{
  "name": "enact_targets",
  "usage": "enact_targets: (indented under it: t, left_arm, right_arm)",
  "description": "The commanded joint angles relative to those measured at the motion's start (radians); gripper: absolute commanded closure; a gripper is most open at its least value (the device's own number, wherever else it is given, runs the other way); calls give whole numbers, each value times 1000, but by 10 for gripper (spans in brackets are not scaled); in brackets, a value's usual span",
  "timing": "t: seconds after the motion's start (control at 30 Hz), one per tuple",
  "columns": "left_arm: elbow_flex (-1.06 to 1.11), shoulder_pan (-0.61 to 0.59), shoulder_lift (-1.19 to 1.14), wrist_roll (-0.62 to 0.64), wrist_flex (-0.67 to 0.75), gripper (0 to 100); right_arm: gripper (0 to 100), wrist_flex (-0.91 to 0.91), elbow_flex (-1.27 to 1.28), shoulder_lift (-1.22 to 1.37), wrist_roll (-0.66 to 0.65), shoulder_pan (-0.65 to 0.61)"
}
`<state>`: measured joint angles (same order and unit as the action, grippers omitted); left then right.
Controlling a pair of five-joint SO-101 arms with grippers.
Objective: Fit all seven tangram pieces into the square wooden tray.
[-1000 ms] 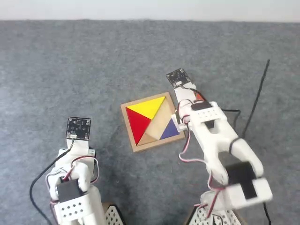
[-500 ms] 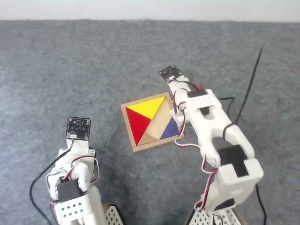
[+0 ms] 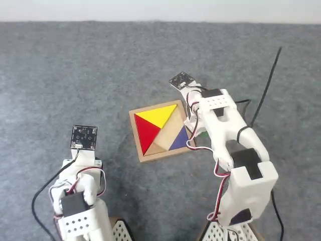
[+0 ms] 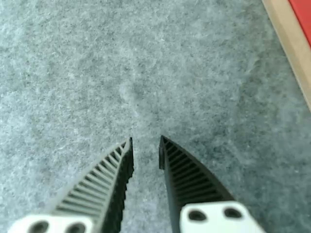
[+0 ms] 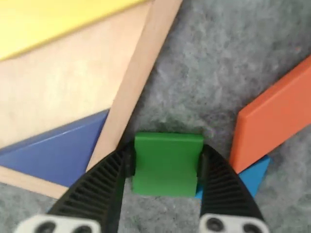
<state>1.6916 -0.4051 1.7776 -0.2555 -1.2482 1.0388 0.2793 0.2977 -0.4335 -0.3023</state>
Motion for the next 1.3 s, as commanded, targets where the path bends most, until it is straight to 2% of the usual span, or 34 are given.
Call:
enact_targets:
  t: [0.0,0.13,0.33,0.57,0.73,0.93,1.17,1.27]
  left_arm:
    - [-7,-6,12,-9,-6,913]
    - [-7,-6,12,-9,-6,913]
    - [-7,-6,12,-9,-6,913]
    - [-7,-6,12,-9,-6,913]
    - [-7,-6,12,-9,-6,913]
    - [-7,-6,12,-9,-6,913]
    - [-7,-6,12,-9,-6,913]
    - [-7,-6,12,-9,-6,913]
  right_arm:
    - [958,22,-20,2,-9,35]
    - [972,31,-21,-10,5,105]
    - [974,99,0,-166,104,111]
    - [975,94,109,-458,190,-24]
    - [972,-47,149,-469,307,-171]
    - [972,-131,147,-326,304,-344]
    - [970,-145,147,-252,192,-374]
    - [912,-143,150,-249,172,-374]
